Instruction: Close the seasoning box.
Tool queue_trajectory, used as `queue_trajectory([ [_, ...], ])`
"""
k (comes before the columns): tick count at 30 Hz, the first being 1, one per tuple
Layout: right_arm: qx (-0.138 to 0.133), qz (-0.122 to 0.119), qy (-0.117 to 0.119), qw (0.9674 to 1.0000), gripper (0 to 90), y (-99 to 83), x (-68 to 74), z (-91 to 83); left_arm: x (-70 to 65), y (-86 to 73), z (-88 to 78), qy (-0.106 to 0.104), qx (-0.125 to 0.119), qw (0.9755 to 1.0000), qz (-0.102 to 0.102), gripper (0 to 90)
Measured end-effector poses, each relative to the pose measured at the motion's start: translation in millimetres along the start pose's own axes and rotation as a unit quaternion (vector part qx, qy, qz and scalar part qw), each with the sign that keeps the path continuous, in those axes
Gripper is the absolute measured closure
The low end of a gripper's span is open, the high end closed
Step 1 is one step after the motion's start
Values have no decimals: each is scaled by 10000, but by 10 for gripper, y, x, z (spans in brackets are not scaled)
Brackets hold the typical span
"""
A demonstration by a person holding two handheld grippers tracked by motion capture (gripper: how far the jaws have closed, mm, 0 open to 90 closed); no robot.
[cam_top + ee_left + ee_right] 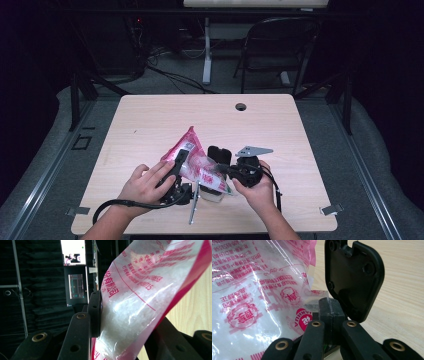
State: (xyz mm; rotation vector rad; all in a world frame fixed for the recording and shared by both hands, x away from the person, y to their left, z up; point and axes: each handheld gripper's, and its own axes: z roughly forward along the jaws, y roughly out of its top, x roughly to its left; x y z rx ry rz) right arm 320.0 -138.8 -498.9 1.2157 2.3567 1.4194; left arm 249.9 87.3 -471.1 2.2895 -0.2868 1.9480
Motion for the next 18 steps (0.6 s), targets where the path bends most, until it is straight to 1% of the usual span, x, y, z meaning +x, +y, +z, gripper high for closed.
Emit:
queue_trajectory([
  [3, -4, 1, 3, 10000, 900, -1, 5, 1, -7, -12, -4, -4, 14, 10000, -21, 680],
  [4, -6, 0, -3, 10000, 900, 0, 7, 0, -13, -17, -6, -36, 42, 10000, -64, 680],
  [7, -48, 28, 2, 10000, 900, 0, 13, 1, -17, -33, -7, -39, 38, 10000, -79, 680],
  [8, -33, 5, 4, 10000, 900, 2, 13, -4, -14, -37, -7, -16, 24, 10000, -57, 680],
  [9, -29, -4, 0, 10000, 900, 4, 13, -6, -21, -44, -6, -46, 33, 9999, -95, 681],
  [11, -32, -3, 4, 10000, 900, 5, 16, -10, -21, -56, -8, -40, 60, 9999, -85, 681],
  [12, -37, -5, 11, 10000, 900, 6, 17, -11, -33, -66, -6, -93, 77, 9998, -147, 682],
  [14, -28, -20, 1, 10000, 900, 8, 17, -17, -37, -71, -4, -81, 81, 9999, -119, 683],
  [18, -24, -25, -13, 10000, 900, 8, 17, -18, -45, -76, 1, -107, 93, 9998, -148, 685],
])
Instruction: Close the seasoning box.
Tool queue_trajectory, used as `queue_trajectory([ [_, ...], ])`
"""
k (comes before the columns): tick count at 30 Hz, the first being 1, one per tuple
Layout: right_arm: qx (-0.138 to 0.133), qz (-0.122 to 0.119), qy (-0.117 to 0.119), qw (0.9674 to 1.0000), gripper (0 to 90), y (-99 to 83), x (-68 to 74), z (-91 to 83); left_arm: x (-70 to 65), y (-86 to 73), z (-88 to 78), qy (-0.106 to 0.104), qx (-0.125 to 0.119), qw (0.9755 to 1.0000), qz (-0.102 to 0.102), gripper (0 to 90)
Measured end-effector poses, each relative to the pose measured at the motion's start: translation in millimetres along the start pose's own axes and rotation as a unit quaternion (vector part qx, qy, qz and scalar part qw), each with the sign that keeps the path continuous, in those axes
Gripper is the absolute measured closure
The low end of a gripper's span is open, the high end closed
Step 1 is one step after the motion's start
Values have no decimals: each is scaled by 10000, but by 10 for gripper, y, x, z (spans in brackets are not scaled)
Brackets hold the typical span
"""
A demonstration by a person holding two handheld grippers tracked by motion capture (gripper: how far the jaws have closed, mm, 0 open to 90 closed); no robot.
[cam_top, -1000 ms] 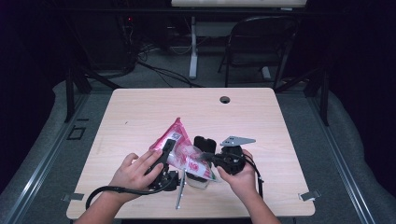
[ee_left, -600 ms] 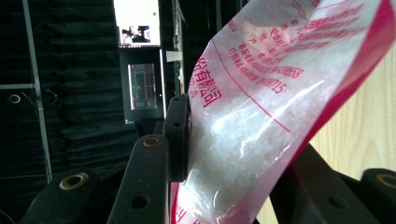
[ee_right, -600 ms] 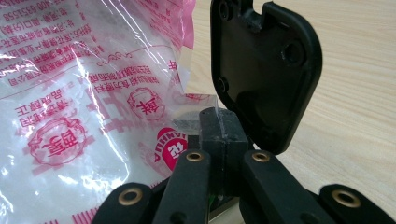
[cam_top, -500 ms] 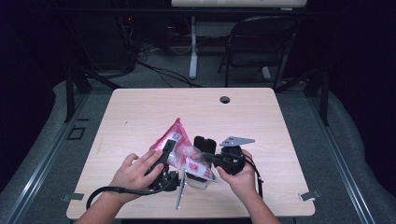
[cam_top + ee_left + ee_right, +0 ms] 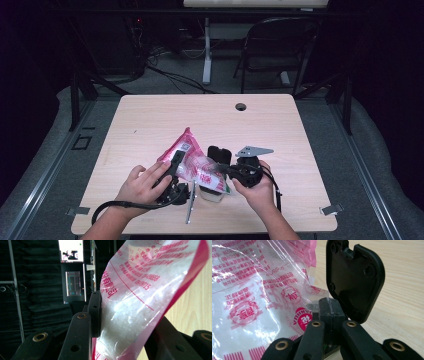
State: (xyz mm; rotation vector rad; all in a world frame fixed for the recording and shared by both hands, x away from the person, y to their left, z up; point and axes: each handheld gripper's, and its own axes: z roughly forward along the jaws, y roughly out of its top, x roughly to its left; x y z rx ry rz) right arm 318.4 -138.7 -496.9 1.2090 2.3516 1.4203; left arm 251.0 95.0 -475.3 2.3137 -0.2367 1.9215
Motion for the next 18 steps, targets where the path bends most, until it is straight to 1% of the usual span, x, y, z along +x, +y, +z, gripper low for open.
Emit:
queue_trajectory([
  [3, -11, -10, 4, 10000, 900, 2, 3, -3, -2, -11, 4, 18, -16, 10000, -34, 686],
  [4, -44, 9, 17, 10000, 900, 0, 6, -2, 1, -15, 3, 36, -19, 10000, -13, 686],
  [6, -44, 4, 6, 10000, 900, 2, 8, -8, -11, -31, 3, -11, 3, 10000, -89, 687],
  [8, -65, 5, 12, 10000, 900, 2, 13, -7, -16, -41, 0, 28, 10, 10000, -78, 687],
  [10, -67, -2, 22, 10000, 900, 4, 16, -7, -26, -53, 3, -40, 39, 9999, -130, 688],
  [11, -73, 2, 18, 10000, 900, 5, 18, -7, -28, -57, 3, -6, 37, 9999, -141, 689],
  [18, -78, -22, 4, 10000, 900, 10, 36, -16, -42, -89, 13, -15, 70, 9997, -241, 693],
])
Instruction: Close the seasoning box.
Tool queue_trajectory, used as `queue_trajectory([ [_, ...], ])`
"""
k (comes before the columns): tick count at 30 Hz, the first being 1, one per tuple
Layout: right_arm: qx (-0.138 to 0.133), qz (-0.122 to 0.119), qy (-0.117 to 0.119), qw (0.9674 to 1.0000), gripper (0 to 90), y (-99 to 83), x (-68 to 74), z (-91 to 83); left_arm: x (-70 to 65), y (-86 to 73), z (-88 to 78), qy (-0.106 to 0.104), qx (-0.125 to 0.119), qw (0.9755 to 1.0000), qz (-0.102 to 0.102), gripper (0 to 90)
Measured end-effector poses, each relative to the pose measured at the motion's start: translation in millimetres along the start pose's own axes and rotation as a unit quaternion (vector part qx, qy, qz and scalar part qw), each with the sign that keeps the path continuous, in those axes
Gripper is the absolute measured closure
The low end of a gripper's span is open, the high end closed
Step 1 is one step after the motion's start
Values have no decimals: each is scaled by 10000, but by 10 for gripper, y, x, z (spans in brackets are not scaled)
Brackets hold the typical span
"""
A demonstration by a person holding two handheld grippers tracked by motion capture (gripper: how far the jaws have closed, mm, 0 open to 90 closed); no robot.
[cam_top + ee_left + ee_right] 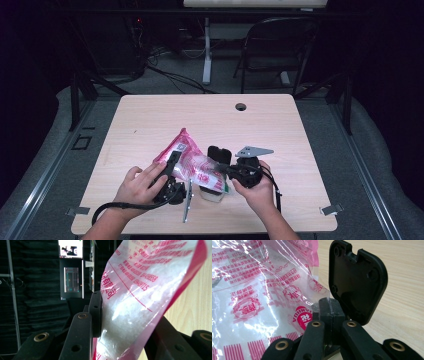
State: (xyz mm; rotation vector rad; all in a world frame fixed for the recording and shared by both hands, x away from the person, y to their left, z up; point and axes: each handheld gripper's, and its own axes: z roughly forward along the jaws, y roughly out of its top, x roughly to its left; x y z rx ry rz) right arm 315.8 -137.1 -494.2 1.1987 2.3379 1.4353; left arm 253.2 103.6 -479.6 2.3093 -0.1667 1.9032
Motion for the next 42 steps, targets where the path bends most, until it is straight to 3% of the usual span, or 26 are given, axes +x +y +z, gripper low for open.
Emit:
queue_trajectory([
  [17, 32, -42, 11, 10000, 900, 7, 8, 7, -101, -87, 32, -74, 111, 9995, -284, 699],
  [26, 3, -50, 42, 10000, 900, 8, 34, 18, -169, -149, 41, -139, 122, 9982, -562, 703],
  [31, -3, -68, 73, 10000, 900, 8, 58, 28, -206, -191, 37, -156, 145, 9971, -735, 704],
  [42, 29, -113, 118, 9999, 900, 12, 88, 37, -273, -243, 38, -300, 188, 9919, -1220, 704],
])
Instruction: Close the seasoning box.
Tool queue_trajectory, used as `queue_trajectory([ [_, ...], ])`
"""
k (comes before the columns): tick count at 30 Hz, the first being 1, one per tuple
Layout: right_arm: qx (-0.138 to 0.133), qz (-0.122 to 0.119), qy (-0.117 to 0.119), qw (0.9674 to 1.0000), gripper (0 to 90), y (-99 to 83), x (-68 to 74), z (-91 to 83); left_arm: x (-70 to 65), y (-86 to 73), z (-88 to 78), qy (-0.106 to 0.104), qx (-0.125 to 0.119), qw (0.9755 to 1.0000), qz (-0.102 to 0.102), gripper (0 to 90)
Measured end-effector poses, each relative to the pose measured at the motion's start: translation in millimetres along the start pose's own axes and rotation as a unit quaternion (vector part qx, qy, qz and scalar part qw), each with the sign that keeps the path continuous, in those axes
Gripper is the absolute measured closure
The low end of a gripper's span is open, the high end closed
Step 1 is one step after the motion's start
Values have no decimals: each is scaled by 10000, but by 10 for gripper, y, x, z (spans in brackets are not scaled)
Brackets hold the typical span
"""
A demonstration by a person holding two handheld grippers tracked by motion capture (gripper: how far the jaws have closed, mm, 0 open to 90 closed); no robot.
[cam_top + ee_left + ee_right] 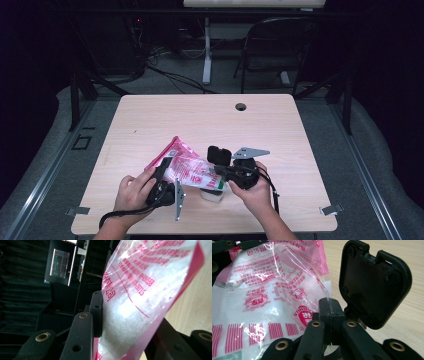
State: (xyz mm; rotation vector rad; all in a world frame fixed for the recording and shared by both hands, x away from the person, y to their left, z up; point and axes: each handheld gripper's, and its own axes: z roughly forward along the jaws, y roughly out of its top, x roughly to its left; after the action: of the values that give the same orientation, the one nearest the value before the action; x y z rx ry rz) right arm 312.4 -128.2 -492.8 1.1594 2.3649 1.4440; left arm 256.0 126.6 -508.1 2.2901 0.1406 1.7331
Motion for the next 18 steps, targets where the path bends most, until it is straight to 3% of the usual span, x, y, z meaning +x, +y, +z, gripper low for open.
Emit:
queue_trajectory([
  [4, -14, -4, 44, 10000, 900, 3, 5, 2, -19, -25, 4, 11, -11, 9999, -153, 705],
  [18, -83, 2, 162, 9998, 900, 31, 51, -11, -127, -118, 8, -276, 45, 9976, -639, 708],
])
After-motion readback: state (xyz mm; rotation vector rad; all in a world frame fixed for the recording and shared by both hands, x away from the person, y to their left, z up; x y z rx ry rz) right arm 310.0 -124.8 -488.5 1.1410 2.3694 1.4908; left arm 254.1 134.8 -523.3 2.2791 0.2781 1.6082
